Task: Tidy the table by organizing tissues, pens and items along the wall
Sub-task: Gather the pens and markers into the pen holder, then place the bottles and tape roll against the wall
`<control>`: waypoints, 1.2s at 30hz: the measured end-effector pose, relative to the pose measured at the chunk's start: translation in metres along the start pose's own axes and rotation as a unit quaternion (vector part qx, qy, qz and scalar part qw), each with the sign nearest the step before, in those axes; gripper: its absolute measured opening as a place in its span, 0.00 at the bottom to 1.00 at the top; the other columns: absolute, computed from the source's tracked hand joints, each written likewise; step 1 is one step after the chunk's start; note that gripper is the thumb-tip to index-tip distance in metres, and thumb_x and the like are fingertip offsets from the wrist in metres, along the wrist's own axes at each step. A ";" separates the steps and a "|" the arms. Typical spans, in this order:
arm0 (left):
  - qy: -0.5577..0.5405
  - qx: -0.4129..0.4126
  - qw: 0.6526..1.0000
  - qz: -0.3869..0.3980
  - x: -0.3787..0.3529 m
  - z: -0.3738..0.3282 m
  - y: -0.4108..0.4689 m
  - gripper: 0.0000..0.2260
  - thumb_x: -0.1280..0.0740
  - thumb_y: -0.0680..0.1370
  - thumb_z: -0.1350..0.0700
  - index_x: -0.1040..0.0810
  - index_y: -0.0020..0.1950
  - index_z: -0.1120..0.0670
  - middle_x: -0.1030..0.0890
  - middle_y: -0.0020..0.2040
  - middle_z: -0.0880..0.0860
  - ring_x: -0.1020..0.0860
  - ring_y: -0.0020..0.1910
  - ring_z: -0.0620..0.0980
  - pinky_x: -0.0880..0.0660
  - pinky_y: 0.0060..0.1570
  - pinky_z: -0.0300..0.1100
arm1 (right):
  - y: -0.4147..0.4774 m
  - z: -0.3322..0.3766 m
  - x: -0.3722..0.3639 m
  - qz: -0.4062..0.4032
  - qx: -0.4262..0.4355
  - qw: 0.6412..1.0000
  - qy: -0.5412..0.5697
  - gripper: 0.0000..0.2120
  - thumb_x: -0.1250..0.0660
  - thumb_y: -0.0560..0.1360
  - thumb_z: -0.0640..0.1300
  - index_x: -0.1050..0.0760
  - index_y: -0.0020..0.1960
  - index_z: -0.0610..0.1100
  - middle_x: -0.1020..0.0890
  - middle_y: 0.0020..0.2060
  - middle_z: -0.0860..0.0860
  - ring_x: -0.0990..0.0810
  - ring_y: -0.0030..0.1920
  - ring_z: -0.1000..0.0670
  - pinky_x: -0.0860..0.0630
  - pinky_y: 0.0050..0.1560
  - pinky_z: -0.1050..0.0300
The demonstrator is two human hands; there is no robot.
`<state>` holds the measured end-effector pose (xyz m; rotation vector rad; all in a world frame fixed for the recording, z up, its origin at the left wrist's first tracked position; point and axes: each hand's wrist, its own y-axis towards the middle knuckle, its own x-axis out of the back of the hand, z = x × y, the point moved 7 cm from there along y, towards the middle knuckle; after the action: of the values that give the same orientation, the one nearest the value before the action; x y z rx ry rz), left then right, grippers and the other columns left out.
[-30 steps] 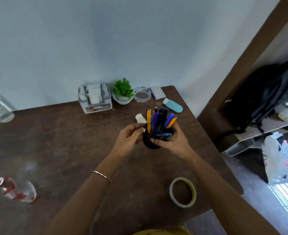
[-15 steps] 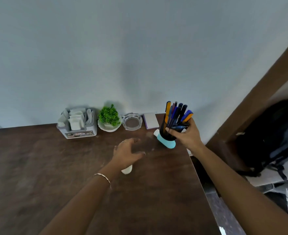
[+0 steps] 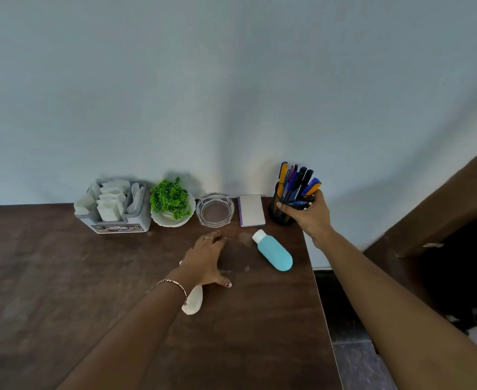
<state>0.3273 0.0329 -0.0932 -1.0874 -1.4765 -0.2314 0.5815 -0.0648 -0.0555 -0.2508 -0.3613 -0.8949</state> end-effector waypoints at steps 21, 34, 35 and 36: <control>-0.051 0.042 0.982 -0.177 0.013 0.010 -0.036 0.36 0.26 0.68 0.43 0.34 0.72 0.52 0.36 0.73 0.56 0.38 0.71 0.57 0.34 0.67 0.53 | -0.049 -0.008 -0.008 -0.072 -0.036 0.994 -0.071 0.35 0.22 0.64 0.56 0.35 0.64 0.45 0.26 0.57 0.49 0.24 0.58 0.47 0.24 0.55 0.50; -0.292 0.359 0.847 -0.263 -0.045 0.055 -0.139 0.48 0.25 0.64 0.38 0.43 0.72 0.61 0.39 0.72 0.61 0.41 0.71 0.62 0.39 0.67 0.56 | -0.113 -0.026 -0.034 0.021 -0.022 0.959 -0.283 0.22 0.31 0.74 0.55 0.29 0.61 0.43 0.25 0.58 0.44 0.26 0.58 0.44 0.28 0.57 0.47; -0.308 0.348 0.847 -0.258 -0.051 0.054 -0.140 0.46 0.24 0.64 0.40 0.42 0.71 0.62 0.37 0.70 0.61 0.39 0.71 0.62 0.37 0.66 0.55 | -0.114 -0.026 -0.033 0.022 -0.021 0.961 -0.275 0.22 0.30 0.73 0.54 0.30 0.60 0.43 0.23 0.56 0.45 0.25 0.57 0.44 0.27 0.55 0.47; -0.329 0.332 0.846 -0.255 -0.053 0.055 -0.140 0.44 0.24 0.65 0.42 0.41 0.70 0.62 0.34 0.69 0.62 0.36 0.70 0.62 0.34 0.65 0.54 | -0.115 -0.025 -0.035 0.025 -0.019 0.963 -0.268 0.21 0.29 0.72 0.53 0.30 0.58 0.44 0.23 0.55 0.46 0.24 0.55 0.44 0.27 0.54 0.48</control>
<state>0.1811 -0.0299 -0.0915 -0.1684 -2.2226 0.3191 0.4748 -0.1185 -0.0849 -0.5382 -0.8360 -0.7744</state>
